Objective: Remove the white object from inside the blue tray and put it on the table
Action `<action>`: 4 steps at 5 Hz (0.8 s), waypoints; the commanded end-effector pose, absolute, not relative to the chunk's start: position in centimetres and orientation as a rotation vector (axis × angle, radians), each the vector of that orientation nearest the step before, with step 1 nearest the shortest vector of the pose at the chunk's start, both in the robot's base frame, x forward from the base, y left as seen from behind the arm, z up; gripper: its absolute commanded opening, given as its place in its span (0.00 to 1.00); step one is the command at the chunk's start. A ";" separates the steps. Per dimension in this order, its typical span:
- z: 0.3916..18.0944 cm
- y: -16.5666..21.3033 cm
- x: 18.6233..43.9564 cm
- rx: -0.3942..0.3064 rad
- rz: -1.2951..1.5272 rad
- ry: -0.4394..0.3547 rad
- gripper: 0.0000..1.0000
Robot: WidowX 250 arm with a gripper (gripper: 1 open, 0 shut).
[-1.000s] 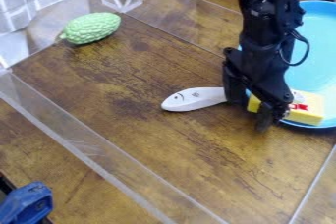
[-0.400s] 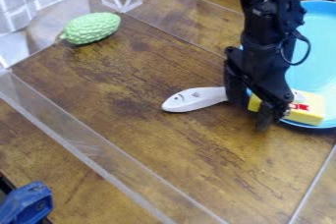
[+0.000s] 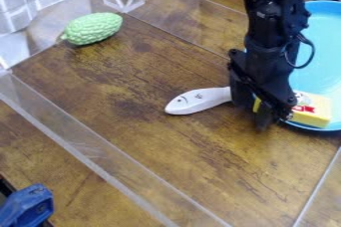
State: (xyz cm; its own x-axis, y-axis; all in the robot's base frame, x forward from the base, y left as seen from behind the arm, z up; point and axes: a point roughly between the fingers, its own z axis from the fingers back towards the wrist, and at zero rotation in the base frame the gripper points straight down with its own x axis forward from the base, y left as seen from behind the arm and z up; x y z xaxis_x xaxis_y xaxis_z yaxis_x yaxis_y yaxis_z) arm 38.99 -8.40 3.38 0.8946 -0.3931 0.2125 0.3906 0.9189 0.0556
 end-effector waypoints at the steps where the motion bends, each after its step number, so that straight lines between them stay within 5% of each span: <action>1: 6.0 -8.7 40.0 0.018 -0.419 -0.289 0.00; 4: 10.2 -8.9 40.1 0.040 -0.406 -0.308 0.00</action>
